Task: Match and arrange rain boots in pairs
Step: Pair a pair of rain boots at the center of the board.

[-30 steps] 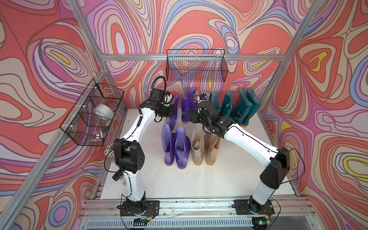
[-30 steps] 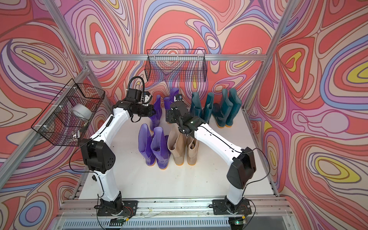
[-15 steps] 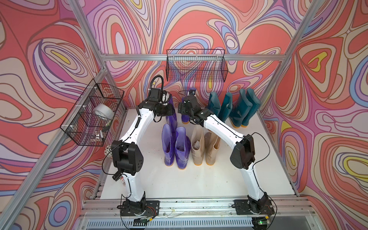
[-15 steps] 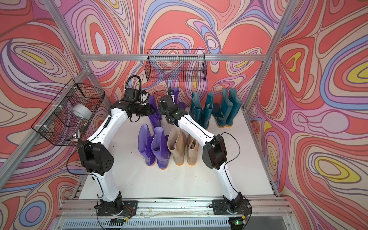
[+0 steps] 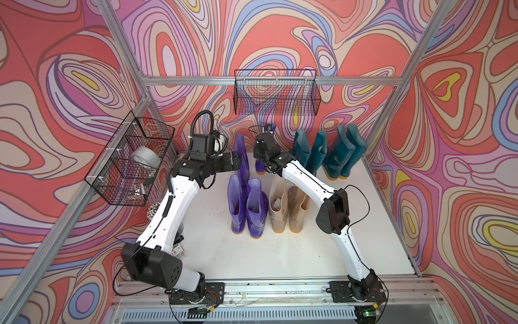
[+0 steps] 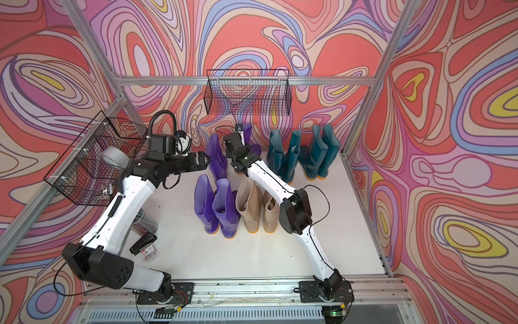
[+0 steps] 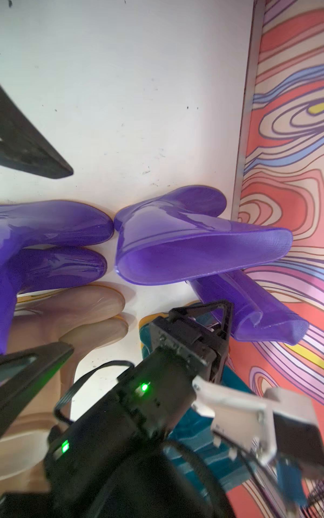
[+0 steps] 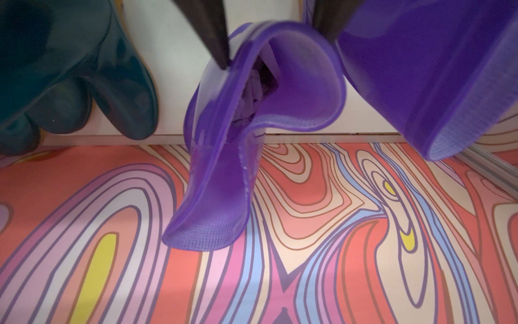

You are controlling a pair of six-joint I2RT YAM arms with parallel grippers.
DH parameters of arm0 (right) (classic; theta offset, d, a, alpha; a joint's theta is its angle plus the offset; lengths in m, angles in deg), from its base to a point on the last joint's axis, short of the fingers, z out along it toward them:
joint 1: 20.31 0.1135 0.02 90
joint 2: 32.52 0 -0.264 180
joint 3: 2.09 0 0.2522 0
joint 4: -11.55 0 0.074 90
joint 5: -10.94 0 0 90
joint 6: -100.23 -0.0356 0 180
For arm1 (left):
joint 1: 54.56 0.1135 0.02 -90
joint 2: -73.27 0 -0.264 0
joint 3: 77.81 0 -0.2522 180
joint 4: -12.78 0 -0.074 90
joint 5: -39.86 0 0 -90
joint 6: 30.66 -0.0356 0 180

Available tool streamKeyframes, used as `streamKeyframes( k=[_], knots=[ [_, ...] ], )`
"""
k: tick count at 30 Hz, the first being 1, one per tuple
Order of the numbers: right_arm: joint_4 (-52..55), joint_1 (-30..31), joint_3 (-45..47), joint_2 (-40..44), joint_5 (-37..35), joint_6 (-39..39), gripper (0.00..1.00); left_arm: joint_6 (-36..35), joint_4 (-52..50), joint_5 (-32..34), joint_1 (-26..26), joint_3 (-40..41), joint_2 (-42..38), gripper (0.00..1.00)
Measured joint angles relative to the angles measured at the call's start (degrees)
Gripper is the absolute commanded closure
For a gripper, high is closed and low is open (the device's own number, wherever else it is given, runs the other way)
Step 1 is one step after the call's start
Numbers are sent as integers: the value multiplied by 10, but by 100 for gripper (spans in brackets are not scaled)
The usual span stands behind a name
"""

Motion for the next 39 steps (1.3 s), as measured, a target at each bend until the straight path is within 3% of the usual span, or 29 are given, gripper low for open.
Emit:
streamKeyframes(
  k=[4, 8, 21, 39],
  knots=[
    [-18, 0, 5, -3, 24, 21, 100, 0, 9, 8, 13, 24, -34, 6],
    [-36, -2, 29, 10, 63, 40, 100, 0, 17, 2, 28, 40, -35, 7],
    [-55, -4, 246, 174, 216, 48, 100, 11, 34, -28, 42, 65, -34, 8],
    [-108, -3, 350, 229, 374, 41, 100, 20, 44, -56, 44, 74, -25, 9]
  ],
)
